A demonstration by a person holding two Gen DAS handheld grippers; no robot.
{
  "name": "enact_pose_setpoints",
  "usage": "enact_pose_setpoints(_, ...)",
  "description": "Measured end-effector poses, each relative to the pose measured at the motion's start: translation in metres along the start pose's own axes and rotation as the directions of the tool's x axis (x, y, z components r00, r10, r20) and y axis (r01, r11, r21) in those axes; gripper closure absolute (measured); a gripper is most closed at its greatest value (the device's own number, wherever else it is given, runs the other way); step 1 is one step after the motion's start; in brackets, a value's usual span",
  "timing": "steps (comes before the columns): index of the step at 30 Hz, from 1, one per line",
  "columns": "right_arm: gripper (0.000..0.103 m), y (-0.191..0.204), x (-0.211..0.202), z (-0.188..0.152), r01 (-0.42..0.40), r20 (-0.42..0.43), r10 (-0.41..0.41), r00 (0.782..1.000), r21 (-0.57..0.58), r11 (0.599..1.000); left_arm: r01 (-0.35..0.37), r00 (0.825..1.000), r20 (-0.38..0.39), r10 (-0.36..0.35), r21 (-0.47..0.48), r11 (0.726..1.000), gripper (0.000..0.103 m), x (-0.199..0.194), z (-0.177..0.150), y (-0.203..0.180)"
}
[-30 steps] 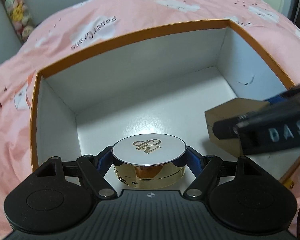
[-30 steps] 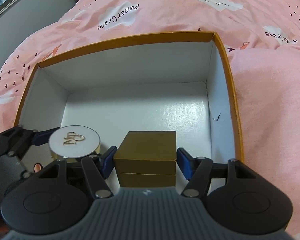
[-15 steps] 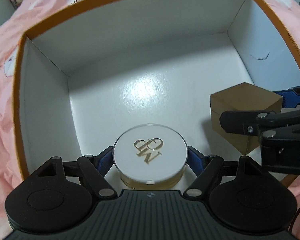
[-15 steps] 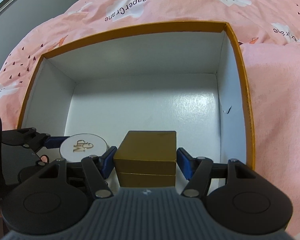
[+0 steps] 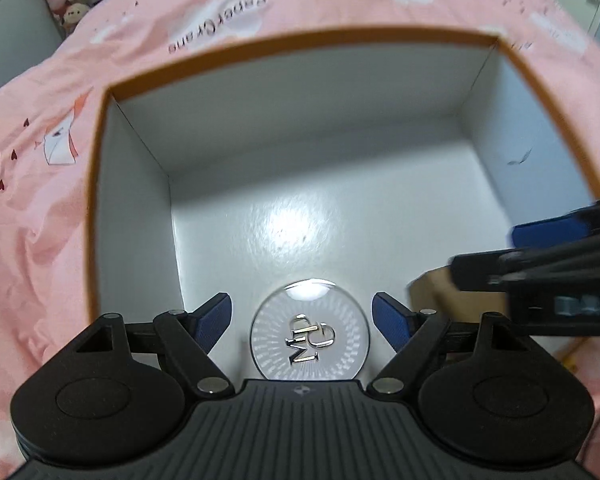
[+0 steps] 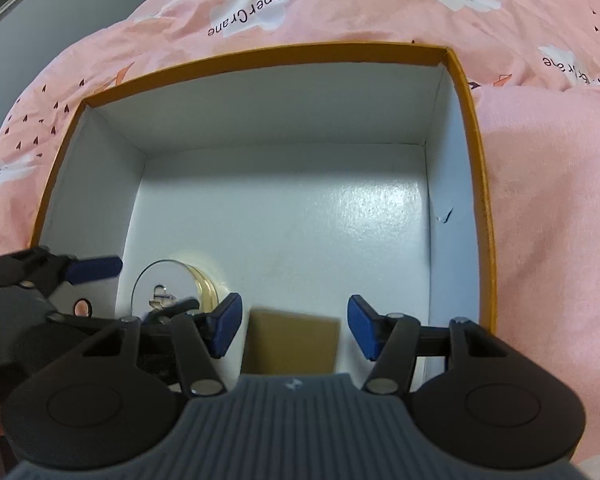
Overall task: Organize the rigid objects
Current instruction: 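Lower and release the compact with left tool while right tool releases the cube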
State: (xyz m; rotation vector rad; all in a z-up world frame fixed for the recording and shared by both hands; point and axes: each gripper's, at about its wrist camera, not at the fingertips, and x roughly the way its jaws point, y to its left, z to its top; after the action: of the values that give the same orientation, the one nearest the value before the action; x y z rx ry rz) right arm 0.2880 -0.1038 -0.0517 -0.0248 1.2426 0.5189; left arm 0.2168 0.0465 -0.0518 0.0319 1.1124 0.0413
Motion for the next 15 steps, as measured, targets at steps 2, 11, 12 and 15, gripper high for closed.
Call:
enact_pose_setpoints(2, 0.044, 0.001, 0.000, 0.000, -0.012, -0.001, 0.012, 1.000, 0.006, 1.000, -0.015, 0.999, 0.046, 0.014, 0.013, 1.000, 0.012, -0.013, -0.002, 0.001)
enact_pose_setpoints(11, 0.044, 0.007, -0.002, 0.001, 0.013, -0.016, -0.013, 1.000, -0.013, 1.000, 0.064, 0.959, 0.284, -0.021, -0.142, 0.988, 0.013, -0.073, -0.010, 0.035)
enact_pose_setpoints(12, 0.044, 0.009, 0.000, 0.000, 0.013, -0.026, -0.014, 1.000, -0.025, 1.000, 0.048, 0.953, 0.304, 0.007, -0.172, 0.984, 0.013, -0.076, -0.009, 0.038)
enact_pose_setpoints(15, 0.043, 0.012, 0.007, -0.003, 0.023, -0.051, -0.025, 0.998, -0.042, 0.999, 0.003, 0.936, 0.343, 0.078, -0.231, 0.973, 0.013, -0.083, -0.014, 0.048)
